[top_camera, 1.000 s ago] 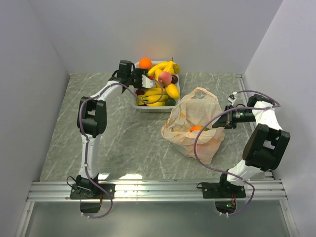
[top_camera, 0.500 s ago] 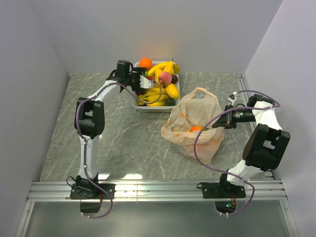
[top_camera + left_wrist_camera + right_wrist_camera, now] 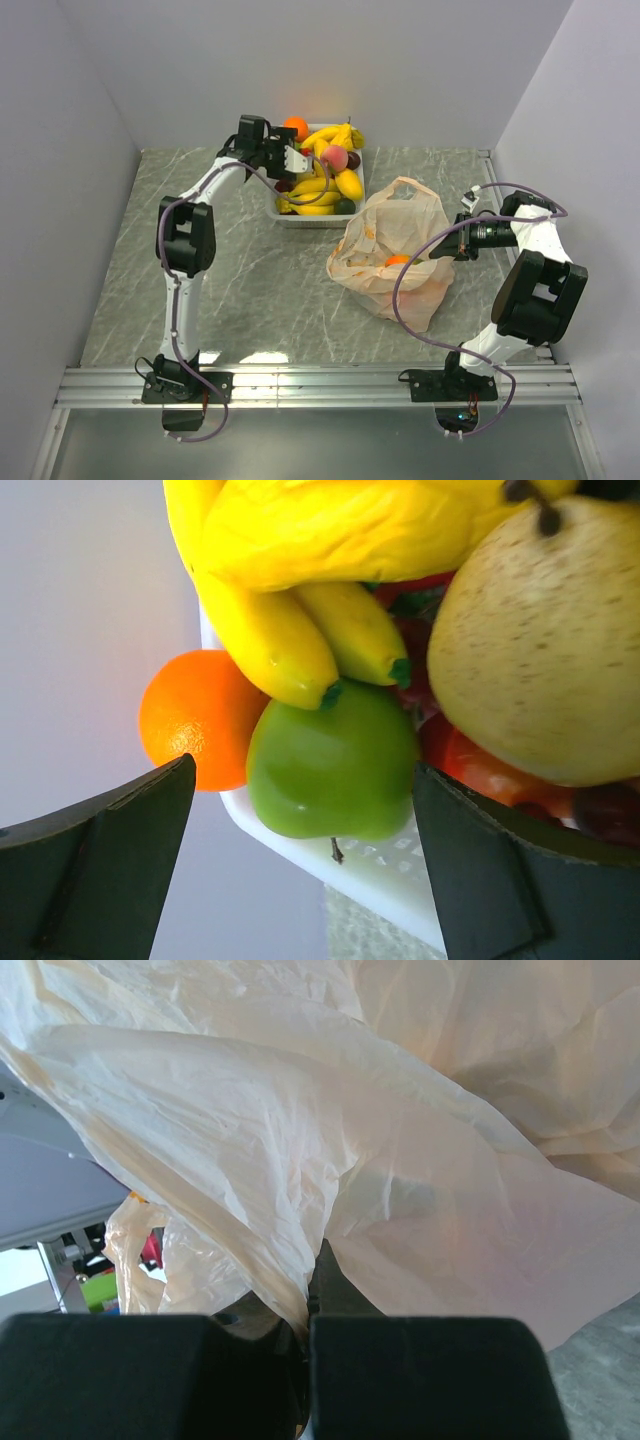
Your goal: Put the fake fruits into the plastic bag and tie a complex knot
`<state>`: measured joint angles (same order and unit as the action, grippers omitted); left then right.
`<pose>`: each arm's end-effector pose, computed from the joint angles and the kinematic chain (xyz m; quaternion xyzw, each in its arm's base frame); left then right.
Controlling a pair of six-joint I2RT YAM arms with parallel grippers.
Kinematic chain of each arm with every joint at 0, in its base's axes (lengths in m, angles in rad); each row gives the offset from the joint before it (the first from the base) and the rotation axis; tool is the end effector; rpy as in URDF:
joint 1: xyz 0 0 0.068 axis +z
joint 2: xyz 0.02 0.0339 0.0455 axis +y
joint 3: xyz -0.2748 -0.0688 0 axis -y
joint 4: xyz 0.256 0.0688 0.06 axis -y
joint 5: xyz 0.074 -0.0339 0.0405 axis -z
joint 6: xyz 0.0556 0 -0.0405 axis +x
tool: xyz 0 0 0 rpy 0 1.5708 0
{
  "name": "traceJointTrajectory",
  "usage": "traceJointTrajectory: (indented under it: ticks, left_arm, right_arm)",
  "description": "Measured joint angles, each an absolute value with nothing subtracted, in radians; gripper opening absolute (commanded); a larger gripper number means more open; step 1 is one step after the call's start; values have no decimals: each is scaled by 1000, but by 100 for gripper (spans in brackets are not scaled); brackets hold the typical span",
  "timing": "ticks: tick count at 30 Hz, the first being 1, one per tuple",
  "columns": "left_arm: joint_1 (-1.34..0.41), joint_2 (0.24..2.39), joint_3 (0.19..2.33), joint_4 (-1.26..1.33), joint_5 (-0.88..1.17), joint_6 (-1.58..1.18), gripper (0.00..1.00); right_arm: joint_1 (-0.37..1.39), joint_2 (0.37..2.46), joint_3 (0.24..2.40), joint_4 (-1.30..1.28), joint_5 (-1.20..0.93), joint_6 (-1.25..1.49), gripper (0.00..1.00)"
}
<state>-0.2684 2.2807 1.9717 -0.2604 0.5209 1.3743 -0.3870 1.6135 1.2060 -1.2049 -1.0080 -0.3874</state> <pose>0.5366 -0.1763 0.2353 0.7048 0.4870 0.0514 0.5134 0.2828 -0.0645 0.2381 0.0099 0.8755 0.4540 0.1654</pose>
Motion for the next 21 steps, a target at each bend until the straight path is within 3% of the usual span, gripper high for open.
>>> traceJointTrajectory:
  ticks: [16, 21]
  left_arm:
    - [-277, 2371, 2084, -297, 495, 1420, 98]
    - [-284, 2384, 2099, -297, 472, 1431, 94]
  right_arm:
    - [-392, 1626, 1206, -1204, -1014, -383, 0]
    - [-392, 1627, 1206, -1204, -1015, -383, 0]
